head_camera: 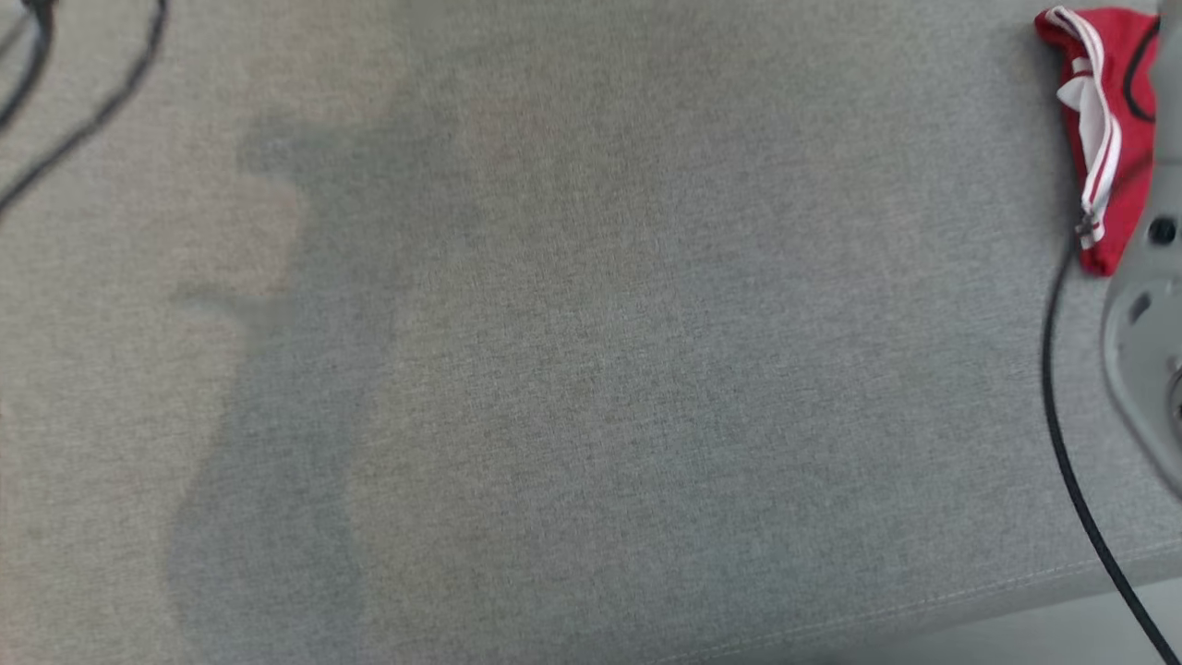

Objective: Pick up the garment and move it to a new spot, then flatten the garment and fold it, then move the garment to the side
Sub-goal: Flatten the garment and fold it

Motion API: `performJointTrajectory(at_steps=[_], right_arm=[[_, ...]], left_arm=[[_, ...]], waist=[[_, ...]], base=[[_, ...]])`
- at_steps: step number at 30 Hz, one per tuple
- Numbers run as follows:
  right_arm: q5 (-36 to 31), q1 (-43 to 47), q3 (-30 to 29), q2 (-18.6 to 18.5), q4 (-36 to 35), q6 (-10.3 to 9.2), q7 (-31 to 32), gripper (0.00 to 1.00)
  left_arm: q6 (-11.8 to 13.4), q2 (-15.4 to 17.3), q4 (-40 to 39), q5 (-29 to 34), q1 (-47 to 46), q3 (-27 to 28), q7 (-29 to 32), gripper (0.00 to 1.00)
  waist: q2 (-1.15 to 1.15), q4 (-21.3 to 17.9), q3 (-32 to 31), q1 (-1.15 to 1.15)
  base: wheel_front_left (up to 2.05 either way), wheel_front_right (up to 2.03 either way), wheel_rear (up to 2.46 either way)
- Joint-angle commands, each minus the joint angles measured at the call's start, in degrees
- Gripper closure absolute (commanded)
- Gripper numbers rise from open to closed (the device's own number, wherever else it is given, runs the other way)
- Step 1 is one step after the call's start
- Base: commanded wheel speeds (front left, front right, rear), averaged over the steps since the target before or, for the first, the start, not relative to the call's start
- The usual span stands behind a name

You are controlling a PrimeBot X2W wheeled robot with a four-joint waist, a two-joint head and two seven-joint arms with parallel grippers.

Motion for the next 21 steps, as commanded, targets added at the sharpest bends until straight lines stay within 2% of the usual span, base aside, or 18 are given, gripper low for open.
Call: performJointTrajectory(at_steps=[1, 4, 6, 11, 15, 18, 21], right_arm=[[2.11, -3.54, 1.37, -0.19, 3.45, 0.00, -3.07, 1.00], [8.06, -7.19, 7.65, -0.10, 12.23, -0.01, -10.24, 1.00], [11.81, -6.85, 12.98, -0.16, 14.75, -0.01, -13.32, 1.00], [20.88, 5.26, 24.79, -0.19, 13.70, -0.01, -19.33, 1.00], [26.14, 20.11, 30.76, -0.14, 8.54, 0.00, -21.88, 1.00], [27.20, 33.16, 31.65, -0.72, 5.31, 0.00, -22.84, 1.00], [27.82, 44.79, 31.71, -3.32, 1.00, -0.07, -22.83, 1.00]], left_arm=[[-1.60, -0.04, 2.61, 1.93, -3.21, -0.10, -2.93, 1.00], [-3.98, -1.16, 11.44, 5.23, -5.62, -0.94, -10.12, 1.00], [-5.45, -1.74, 15.62, 6.33, -5.24, -1.95, -12.81, 1.00], [-7.46, -1.18, 20.48, 5.51, 4.20, -5.63, -19.04, 1.00], [-7.67, 1.42, 15.85, 0.68, 18.33, -8.63, -21.93, 1.00], [-7.69, 3.36, 9.87, -4.26, 31.91, -9.77, -23.98, 1.00], [-7.67, 5.06, 3.96, -6.56, 43.61, -10.68, -25.34, 1.00]], waist=[[0.00, -0.95, 5.57, -0.01], [0.00, -1.84, 7.79, -0.01], [0.00, -2.13, 8.89, -0.01], [0.00, -2.72, 8.08, -0.01], [0.00, -3.31, 4.68, -0.01], [0.00, -2.98, 0.44, -0.01], [0.00, -2.16, -3.97, -0.01]], base=[[0.00, 0.00, 0.00], [0.00, 0.00, 0.00], [0.00, 0.00, 0.00], [0.00, 0.00, 0.00], [0.00, 0.00, 0.00], [0.00, 0.00, 0.00], [0.00, 0.00, 0.00]])
